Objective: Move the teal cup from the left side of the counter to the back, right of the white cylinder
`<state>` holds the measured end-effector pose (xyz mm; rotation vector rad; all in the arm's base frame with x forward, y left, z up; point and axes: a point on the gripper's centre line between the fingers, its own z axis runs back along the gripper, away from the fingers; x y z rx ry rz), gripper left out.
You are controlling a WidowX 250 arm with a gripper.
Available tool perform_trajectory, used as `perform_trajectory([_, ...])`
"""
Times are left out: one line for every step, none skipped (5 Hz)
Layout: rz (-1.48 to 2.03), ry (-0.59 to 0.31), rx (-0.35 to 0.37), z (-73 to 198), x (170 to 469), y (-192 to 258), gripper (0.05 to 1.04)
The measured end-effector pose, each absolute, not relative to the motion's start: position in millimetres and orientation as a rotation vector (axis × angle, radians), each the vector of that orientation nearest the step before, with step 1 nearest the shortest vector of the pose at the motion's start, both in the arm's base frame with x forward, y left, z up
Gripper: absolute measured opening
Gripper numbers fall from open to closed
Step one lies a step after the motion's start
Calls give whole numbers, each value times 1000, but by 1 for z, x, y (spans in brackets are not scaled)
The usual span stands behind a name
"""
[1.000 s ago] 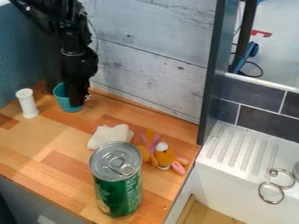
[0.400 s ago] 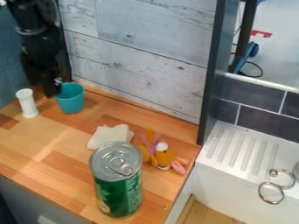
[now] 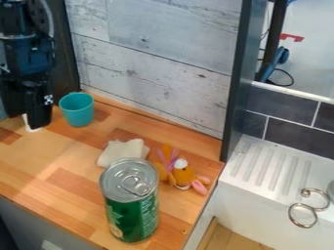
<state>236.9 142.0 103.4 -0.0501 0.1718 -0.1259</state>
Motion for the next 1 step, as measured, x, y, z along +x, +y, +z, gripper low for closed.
perform_trajectory([-179,217,-64,107,233,111,1001])
